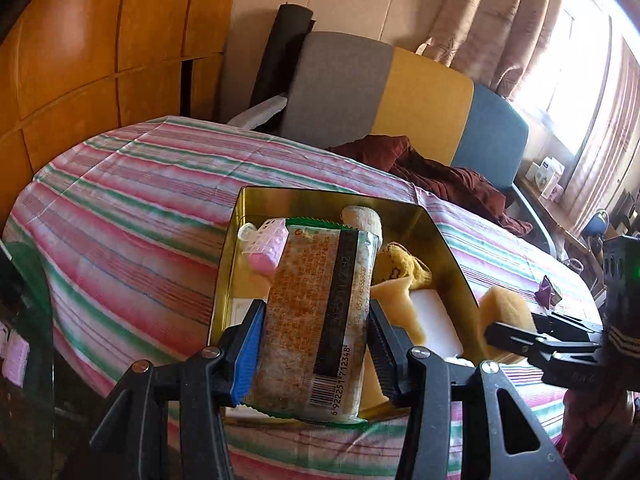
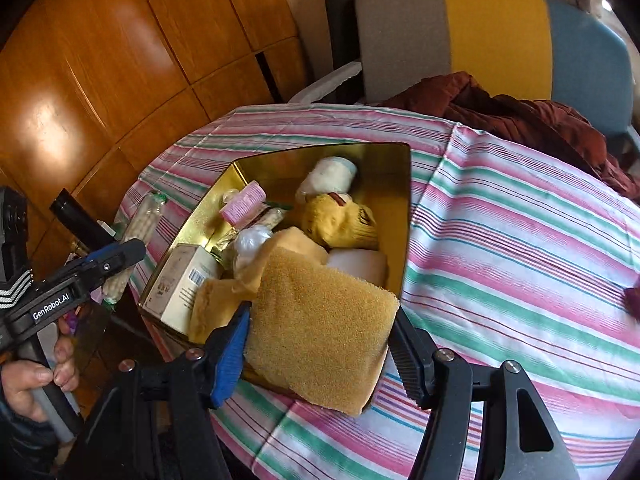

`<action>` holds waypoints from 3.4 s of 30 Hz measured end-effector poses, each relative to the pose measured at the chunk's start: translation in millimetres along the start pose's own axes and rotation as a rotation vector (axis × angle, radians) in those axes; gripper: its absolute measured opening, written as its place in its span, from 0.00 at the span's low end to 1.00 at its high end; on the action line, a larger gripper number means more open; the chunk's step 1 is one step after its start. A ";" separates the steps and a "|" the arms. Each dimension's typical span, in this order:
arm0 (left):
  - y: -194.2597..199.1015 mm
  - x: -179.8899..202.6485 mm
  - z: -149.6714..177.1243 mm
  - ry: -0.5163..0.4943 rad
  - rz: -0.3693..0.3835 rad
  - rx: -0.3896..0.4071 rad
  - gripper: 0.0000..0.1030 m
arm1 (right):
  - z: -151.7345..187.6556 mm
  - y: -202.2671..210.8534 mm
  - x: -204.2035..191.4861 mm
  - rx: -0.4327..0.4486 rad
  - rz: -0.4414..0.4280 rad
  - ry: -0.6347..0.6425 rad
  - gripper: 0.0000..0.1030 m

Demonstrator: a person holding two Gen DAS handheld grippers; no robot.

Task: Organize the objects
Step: 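Carry the cracker packet and yellow sponge over the gold tray with both tools, then open both tools to release the cracker packet and sponge into the tray, then move both tools away from the tray toward the purple snack and green box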

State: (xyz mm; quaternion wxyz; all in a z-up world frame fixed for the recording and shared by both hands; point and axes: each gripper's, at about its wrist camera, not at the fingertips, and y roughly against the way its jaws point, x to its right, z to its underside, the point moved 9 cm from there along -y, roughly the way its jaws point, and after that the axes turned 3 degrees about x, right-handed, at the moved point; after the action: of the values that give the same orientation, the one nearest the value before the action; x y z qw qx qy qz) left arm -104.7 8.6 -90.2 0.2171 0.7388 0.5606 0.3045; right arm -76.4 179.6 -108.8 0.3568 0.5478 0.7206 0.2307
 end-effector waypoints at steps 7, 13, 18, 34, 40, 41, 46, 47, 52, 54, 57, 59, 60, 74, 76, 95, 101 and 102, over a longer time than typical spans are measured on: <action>-21.5 9.6 -17.8 -0.022 -0.015 -0.001 0.48 | -6.2 -19.9 -2.2 -0.026 0.019 -0.005 0.64; -32.6 12.3 -24.2 -0.061 -0.066 0.001 0.48 | -12.7 -33.2 0.0 -0.036 0.041 -0.010 0.66; -33.8 14.0 -26.0 -0.081 -0.088 0.011 0.48 | -18.4 -39.0 6.2 -0.029 0.051 -0.029 0.68; -38.8 17.3 -34.3 -0.109 -0.120 0.023 0.50 | -28.6 -50.1 10.9 -0.017 0.067 -0.048 0.73; -33.8 19.5 -40.1 -0.112 -0.127 0.052 0.69 | -30.7 -51.9 12.1 0.000 0.061 -0.072 0.90; -33.0 20.1 -40.4 -0.114 -0.128 0.053 0.69 | -30.3 -51.3 12.0 0.001 0.060 -0.072 0.90; -27.2 22.8 -38.5 -0.116 -0.125 0.058 0.69 | -29.4 -47.3 12.3 0.008 0.051 -0.081 0.91; -26.2 23.7 -38.3 -0.118 -0.123 0.058 0.69 | -29.0 -46.2 12.8 0.010 0.051 -0.082 0.91; -20.0 28.6 -33.3 -0.126 -0.119 0.057 0.69 | -27.3 -38.0 12.2 0.020 0.045 -0.097 0.94; -17.9 29.4 -31.2 -0.124 -0.116 0.055 0.69 | -26.3 -34.4 11.8 0.025 0.047 -0.098 0.95; -14.7 32.0 -27.4 -0.125 -0.116 0.051 0.69 | -24.6 -28.8 10.9 0.035 0.054 -0.094 0.96; -11.3 34.3 -25.4 -0.135 -0.116 0.053 0.69 | -23.0 -25.1 11.1 0.042 0.059 -0.095 0.97; -9.2 35.8 -24.7 -0.142 -0.116 0.055 0.69 | -22.3 -23.6 10.8 0.045 0.062 -0.094 0.97; 14.9 79.0 -19.3 -0.273 -0.085 0.103 0.69 | -14.6 12.0 29.1 0.104 0.118 -0.118 0.99; 17.0 85.8 -18.1 -0.291 -0.077 0.106 0.69 | -13.7 16.4 33.9 0.110 0.127 -0.127 0.99; 7.8 152.3 -4.9 -0.451 0.000 0.084 0.69 | 15.9 61.2 142.7 0.129 0.277 -0.285 0.99; -4.5 183.9 2.3 -0.483 0.076 0.044 0.69 | 37.0 79.8 203.1 0.101 0.344 -0.398 0.99; -7.5 190.2 4.3 -0.486 0.095 0.031 0.69 | 40.7 83.7 213.0 0.096 0.359 -0.415 0.99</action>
State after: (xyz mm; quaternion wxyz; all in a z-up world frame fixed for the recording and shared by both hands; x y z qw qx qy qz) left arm -71.6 193.5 -59.0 0.3195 0.8191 0.4613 0.1192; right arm -23.8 405.0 -129.9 0.4237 0.7187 0.5337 0.1385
